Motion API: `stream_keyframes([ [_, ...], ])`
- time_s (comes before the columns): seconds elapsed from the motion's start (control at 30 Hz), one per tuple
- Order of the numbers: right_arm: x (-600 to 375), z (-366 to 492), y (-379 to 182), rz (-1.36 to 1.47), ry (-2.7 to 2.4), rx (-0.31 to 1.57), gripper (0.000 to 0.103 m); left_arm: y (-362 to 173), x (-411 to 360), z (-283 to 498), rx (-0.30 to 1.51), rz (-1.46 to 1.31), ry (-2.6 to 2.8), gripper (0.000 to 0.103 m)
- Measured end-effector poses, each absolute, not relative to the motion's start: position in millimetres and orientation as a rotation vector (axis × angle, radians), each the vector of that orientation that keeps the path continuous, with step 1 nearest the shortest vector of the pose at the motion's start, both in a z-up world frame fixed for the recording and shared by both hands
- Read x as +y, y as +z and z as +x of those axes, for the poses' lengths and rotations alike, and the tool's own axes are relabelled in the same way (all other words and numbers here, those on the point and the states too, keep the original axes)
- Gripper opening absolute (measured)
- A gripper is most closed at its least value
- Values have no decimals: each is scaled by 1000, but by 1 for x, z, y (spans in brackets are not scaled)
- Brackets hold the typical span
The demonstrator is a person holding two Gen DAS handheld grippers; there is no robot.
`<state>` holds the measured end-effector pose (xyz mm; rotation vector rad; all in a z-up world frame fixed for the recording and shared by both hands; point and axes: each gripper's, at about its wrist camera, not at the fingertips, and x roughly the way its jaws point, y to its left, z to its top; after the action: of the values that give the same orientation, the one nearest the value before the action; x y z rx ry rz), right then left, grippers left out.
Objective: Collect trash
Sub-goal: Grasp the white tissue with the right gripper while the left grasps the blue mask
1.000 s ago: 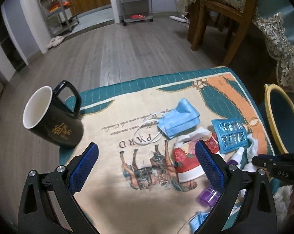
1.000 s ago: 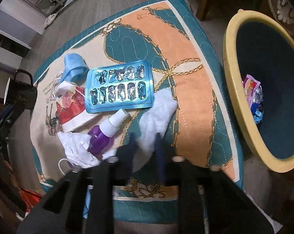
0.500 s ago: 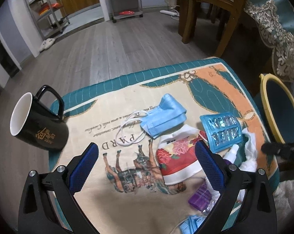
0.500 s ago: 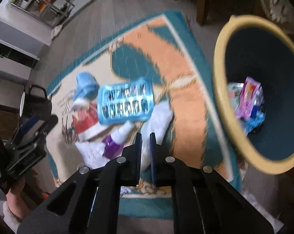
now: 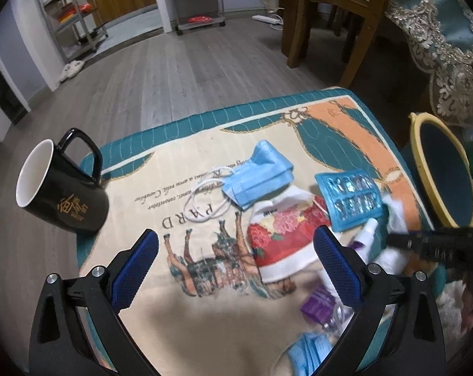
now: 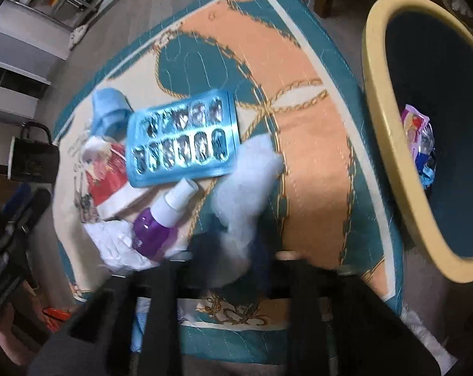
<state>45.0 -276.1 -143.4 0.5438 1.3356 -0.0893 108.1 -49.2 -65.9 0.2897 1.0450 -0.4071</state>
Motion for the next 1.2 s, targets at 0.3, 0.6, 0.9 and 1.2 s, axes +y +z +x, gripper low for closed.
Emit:
stream_keyframes([
  [0.3, -292, 33, -84, 508, -115, 1183, 14, -52, -56, 48, 1044, 219, -451, 98],
  [0.6, -307, 19, -71, 503, -154, 1141, 14, -86, -62, -1, 1139, 280, -401, 94],
  [0.9, -311, 23, -75, 516, -153, 1134, 14, -109, -77, 8, 1157, 302, -462, 49],
  [1.2, -306, 24, -71, 500, -129, 1119, 14, -87, -70, 13, 1083, 259, -478, 7],
])
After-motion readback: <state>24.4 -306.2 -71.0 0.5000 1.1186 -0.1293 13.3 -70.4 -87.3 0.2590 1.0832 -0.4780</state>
